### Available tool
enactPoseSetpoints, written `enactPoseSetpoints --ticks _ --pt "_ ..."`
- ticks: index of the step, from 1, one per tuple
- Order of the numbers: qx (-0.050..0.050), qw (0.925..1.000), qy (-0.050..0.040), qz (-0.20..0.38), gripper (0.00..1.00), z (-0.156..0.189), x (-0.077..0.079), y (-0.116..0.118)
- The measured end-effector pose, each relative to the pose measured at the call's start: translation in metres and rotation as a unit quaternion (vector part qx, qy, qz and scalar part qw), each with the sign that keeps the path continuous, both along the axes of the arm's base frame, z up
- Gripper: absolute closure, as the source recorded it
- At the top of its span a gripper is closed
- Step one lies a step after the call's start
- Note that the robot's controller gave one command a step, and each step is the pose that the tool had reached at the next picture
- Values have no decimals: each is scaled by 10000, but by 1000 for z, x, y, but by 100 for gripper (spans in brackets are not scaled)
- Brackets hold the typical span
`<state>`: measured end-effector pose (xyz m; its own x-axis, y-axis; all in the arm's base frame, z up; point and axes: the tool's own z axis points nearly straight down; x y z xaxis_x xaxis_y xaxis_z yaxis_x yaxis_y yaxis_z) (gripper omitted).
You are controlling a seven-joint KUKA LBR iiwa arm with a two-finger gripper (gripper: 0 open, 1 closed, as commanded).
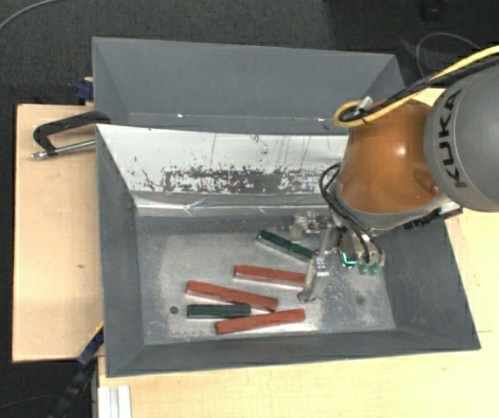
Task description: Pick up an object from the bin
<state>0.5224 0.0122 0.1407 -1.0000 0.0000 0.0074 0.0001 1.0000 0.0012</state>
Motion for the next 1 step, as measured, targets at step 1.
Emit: enactPoseSetpoints --ticks 1 --pt "1 10000 -43 -80 0 -73 50 -5"
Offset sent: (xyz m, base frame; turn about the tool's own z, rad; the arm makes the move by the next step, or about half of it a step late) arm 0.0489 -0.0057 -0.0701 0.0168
